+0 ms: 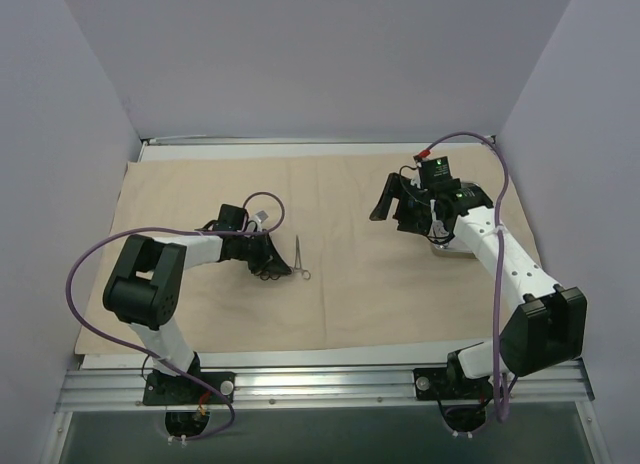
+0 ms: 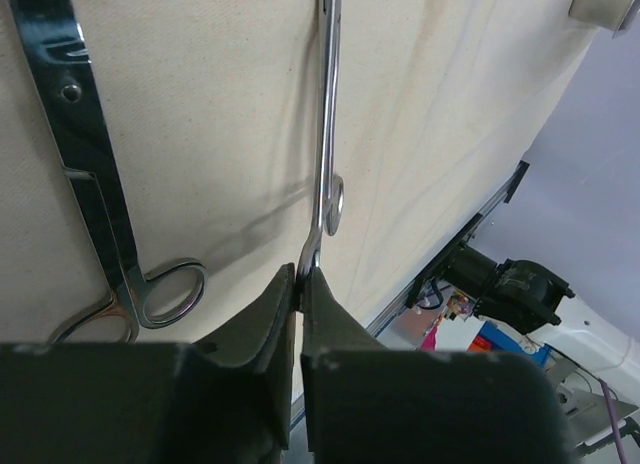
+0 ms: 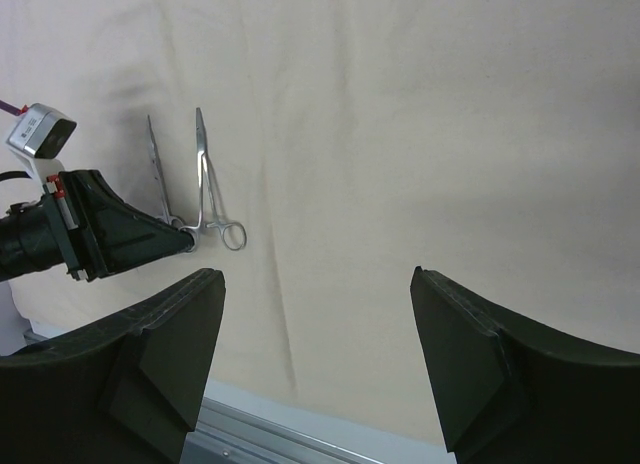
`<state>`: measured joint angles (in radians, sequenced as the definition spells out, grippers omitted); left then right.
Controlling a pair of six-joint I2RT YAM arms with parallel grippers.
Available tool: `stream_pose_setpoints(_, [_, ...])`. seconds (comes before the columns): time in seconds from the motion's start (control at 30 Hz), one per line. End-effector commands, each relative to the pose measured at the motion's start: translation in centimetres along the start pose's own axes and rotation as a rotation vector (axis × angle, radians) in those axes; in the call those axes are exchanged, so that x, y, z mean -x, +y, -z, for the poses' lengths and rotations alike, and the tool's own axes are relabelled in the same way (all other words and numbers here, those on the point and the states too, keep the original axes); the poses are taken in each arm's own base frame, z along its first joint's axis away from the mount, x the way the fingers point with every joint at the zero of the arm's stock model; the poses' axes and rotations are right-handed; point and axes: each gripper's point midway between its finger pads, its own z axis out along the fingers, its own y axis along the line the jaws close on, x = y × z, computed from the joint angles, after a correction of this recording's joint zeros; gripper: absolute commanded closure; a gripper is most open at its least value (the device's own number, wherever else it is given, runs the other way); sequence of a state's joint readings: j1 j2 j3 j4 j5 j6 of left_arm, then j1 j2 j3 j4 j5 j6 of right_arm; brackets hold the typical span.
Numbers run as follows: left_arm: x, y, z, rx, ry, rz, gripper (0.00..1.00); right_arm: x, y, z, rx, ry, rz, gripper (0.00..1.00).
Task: Open and lay out the surgical kit
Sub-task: Place the medical item in the surgical kit.
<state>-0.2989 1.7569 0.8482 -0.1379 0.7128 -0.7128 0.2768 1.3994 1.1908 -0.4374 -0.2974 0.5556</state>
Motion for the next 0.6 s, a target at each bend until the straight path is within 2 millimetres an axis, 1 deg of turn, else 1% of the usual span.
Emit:
stream_pose_setpoints(0.0, [1.0, 0.6, -0.1, 0.021, -0.029, 0.006, 0.88, 0.3, 0.6, 0.1, 0.019, 0.000, 0.018, 0.23])
stream_pose_setpoints(0.03, [1.0, 0.8, 0.0, 0.028, -0.030, 0.011, 0.79, 0.3, 0.6, 0.1, 0.018, 0.001, 0.019, 0.23])
stream_pose_setpoints(0.07, [1.0, 0.7, 0.1, 0.027, -0.033, 0.010, 0.74, 0.3, 0.6, 0.1, 0.018, 0.004, 0.019, 0.23])
stream_pose_setpoints(0.13, [1.1, 1.2, 0.3, 0.046, -0.047, 0.022, 0.63, 0.4, 0.6, 0.1, 0.018, 0.001, 0.022, 0.23])
stream_pose_setpoints(0.17, [1.3, 1.1, 0.5, 0.044, -0.055, 0.021, 0.51, 0.4, 0.6, 0.0, 0.019, 0.002, 0.022, 0.23])
stream_pose_setpoints(0.27, [1.4, 1.1, 0.8, 0.053, -0.062, 0.019, 0.39, 0.5, 0.6, -0.1, 0.018, 0.004, 0.026, 0.23])
stream_pose_setpoints(0.37, [1.5, 0.6, 1.2, 0.053, -0.069, -0.004, 0.37, 0.9, 0.6, -0.1, 0.012, 0.000, 0.033, 0.23])
stream_pose_setpoints(0.43, [1.5, -0.3, 1.7, 0.033, -0.066, -0.016, 0.36, 1.2, 0.3, -0.2, -0.003, -0.003, 0.037, 0.21])
stream_pose_setpoints(0.47, [1.4, -0.5, 1.8, 0.030, -0.063, -0.025, 0.36, 1.7, 0.3, -0.1, -0.006, -0.012, 0.043, 0.18])
stream_pose_setpoints(0.5, [1.1, -0.7, 2.1, 0.027, -0.053, -0.027, 0.36, 2.2, -0.3, 0.0, -0.030, -0.026, 0.041, 0.03])
stream_pose_setpoints(0.53, [0.9, -1.4, 2.5, 0.009, -0.049, -0.040, 0.36, 2.7, -0.7, 0.0, -0.050, -0.036, 0.039, 0.00])
stream_pose_setpoints(0.57, [0.7, -1.7, 2.7, -0.001, -0.042, -0.055, 0.36, 3.4, -0.9, 0.3, -0.062, -0.051, 0.044, 0.00])
